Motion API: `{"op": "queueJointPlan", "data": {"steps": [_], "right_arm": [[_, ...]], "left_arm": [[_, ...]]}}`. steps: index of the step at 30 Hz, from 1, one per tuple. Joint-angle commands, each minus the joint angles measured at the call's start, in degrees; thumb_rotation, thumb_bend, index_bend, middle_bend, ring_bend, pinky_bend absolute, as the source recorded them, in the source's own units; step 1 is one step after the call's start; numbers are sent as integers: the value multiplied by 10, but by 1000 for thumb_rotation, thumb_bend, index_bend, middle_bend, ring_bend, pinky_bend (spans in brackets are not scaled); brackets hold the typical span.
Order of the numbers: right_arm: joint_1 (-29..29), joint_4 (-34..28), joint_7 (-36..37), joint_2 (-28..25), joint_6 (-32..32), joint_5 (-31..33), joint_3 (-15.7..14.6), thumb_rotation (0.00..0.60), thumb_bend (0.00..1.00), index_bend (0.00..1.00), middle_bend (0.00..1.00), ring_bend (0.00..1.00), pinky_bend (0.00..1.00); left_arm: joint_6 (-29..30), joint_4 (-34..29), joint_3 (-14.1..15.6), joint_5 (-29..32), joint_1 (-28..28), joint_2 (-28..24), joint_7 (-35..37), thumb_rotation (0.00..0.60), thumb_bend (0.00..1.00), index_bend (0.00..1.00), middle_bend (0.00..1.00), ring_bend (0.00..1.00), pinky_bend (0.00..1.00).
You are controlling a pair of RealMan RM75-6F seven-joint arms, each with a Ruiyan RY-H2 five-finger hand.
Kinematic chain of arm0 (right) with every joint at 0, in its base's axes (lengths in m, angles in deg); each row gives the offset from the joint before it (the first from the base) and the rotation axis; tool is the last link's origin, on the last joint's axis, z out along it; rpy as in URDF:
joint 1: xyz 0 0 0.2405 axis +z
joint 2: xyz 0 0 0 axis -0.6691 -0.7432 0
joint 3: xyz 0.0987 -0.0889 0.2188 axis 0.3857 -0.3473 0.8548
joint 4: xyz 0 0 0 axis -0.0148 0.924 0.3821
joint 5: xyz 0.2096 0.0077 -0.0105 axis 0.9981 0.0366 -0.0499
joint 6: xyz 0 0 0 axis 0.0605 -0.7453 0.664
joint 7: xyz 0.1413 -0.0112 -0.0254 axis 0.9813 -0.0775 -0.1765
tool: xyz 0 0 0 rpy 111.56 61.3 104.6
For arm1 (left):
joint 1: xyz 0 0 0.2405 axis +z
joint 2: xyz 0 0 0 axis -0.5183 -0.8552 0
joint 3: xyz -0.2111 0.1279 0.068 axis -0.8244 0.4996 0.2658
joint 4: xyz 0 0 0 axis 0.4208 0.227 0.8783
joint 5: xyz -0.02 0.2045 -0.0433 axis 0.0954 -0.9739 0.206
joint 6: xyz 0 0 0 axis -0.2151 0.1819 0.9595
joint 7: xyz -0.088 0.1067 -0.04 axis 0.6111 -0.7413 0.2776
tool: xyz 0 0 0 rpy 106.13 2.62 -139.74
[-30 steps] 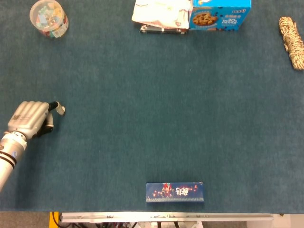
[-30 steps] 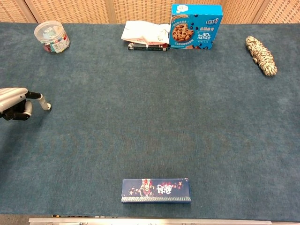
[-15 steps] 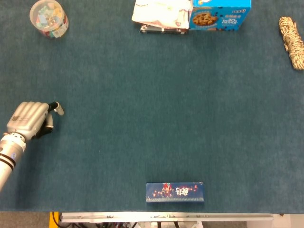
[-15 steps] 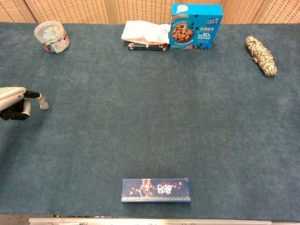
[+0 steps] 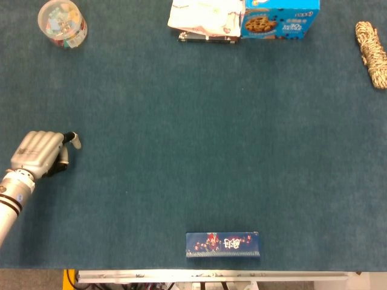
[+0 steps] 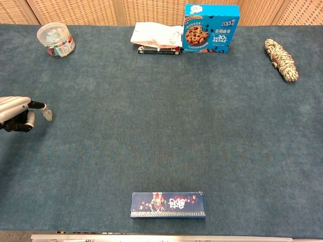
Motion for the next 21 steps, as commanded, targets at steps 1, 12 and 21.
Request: {"op": "queueJointPlan", "data": {"steps": [1,12,21], "right_arm": [[0,0,0,0,0,0,0,600,222,799,608,534,773],[0,0,-1,0,1,2,0,600,222,799,609,534,773],[1,0,-3,0,3,2,0,600,223,798,609,534,773]], "left_arm": [[-2,4,0,7,-1,3,-4,600,998,362,1000,1000,1000],[-1,13,-3,14,-1,8,-4,600,998,362,1000,1000,1000],[4,22,-3,15,0,13,-9,600,998,361,1000,1000,1000]]}}
